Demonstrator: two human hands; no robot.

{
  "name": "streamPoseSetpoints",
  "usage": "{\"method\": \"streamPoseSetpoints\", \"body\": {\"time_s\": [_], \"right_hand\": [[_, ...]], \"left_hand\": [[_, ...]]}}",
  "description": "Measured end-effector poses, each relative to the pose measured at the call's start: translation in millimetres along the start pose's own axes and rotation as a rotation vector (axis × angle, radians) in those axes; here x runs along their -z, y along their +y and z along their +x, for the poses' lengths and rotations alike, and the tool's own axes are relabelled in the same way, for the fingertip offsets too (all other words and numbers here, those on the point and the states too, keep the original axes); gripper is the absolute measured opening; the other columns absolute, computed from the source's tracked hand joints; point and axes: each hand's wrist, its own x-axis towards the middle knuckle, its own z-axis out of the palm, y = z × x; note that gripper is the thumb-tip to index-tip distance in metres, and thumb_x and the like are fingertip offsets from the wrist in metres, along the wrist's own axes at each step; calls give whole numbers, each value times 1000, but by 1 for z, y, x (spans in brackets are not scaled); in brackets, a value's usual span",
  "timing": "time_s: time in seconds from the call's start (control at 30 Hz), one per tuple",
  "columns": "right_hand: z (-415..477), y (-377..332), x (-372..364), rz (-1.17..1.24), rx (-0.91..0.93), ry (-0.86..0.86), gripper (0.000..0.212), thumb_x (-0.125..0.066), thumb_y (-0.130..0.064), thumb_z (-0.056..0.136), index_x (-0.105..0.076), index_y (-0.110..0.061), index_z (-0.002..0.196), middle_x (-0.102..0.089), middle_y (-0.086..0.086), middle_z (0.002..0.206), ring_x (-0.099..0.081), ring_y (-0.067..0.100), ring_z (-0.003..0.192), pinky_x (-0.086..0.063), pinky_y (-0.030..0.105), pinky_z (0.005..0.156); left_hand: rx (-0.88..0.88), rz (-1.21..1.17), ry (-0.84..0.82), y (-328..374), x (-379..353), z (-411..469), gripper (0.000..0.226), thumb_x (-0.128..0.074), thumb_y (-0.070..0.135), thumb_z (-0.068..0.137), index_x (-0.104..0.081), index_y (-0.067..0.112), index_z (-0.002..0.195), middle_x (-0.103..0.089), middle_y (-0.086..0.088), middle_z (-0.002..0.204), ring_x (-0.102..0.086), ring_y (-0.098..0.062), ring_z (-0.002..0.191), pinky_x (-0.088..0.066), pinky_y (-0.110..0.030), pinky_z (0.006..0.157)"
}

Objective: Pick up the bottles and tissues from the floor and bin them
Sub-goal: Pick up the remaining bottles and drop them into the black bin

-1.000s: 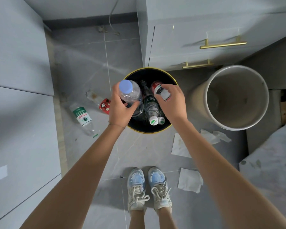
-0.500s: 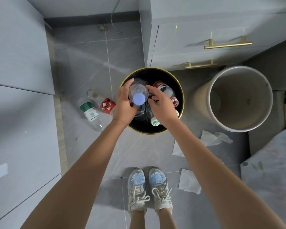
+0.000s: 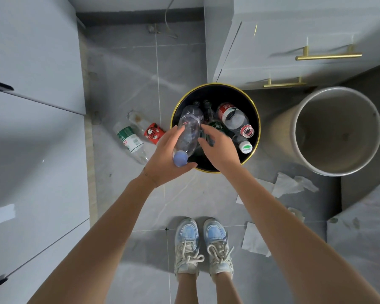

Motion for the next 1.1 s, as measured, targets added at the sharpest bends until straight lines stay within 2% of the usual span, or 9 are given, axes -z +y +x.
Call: {"method": "streamPoseSetpoints", "body": {"time_s": [0.1,0.23,0.33,0.4,0.5,0.63,0.73,0.93,1.1], "right_hand": [[0,6,4,-117,5,103,48,-58,-34,92,-49,-23,137,-62,-1,130,-55,23,120,-50,40,96],[-2,13,9,-317,22,137,53,-59,-37,90,-46,-22,140,-57,3,135,-44,28,130,-36,45,108],[-6,17,10,-441,80,135,59,-59,-38,89,-41,-21,143,-50,3,142,-35,27,136,-26,44,113],[-8,19,11,-527,109,116,63,-58,-41,89,-37,-23,146,-41,4,149,-27,28,141,-19,45,117],[-12,19,11,-657,178,84,68,-59,-41,89,-31,-24,148,-29,6,156,-16,30,147,-12,47,119],[-19,19,8,-764,179,103,71,-59,-37,88,-27,-23,150,-22,9,159,-11,33,148,-9,48,119],[-22,11,5,-754,172,121,70,-59,-31,87,-29,-21,150,-25,12,157,-14,35,147,-11,50,118],[-22,-19,-10,-689,290,228,61,-53,-27,89,-36,-19,147,-37,15,151,-25,39,143,-20,51,116],[-18,-42,-45,-654,345,104,65,-52,-28,91,-27,-23,150,-26,9,157,-14,34,147,-13,48,119]], "left_hand": [[1,168,50,4,2,-2,90,-73,44,75,-25,23,148,-31,-2,153,-26,-20,142,-28,-37,114],[-65,592,230,7,-9,-14,79,-67,30,70,-40,15,143,-51,-14,138,-45,-37,130,-41,-49,106],[-55,750,125,-2,-18,-21,93,-70,37,70,-22,24,148,-44,-17,146,-39,-40,136,-34,-52,110],[-27,760,47,-4,-20,-22,103,-71,50,70,-11,27,151,-32,-15,154,-27,-37,143,-26,-52,114],[-19,731,10,-2,-20,-22,111,-71,63,67,-12,27,153,-20,-12,159,-16,-33,147,-15,-53,117],[65,636,-52,-2,-15,-27,111,-67,67,68,-2,34,152,-3,-6,162,0,-26,150,-4,-54,117],[114,615,-49,-1,-10,-34,108,-63,67,72,3,37,151,3,-4,162,4,-26,149,-1,-54,117],[225,623,145,-16,9,-54,94,-59,65,77,-11,34,152,-12,-5,160,-6,-29,148,-2,-57,117],[306,676,309,-47,28,-69,85,-58,61,80,-24,25,150,-19,-10,159,-11,-35,148,-3,-61,114]]}}
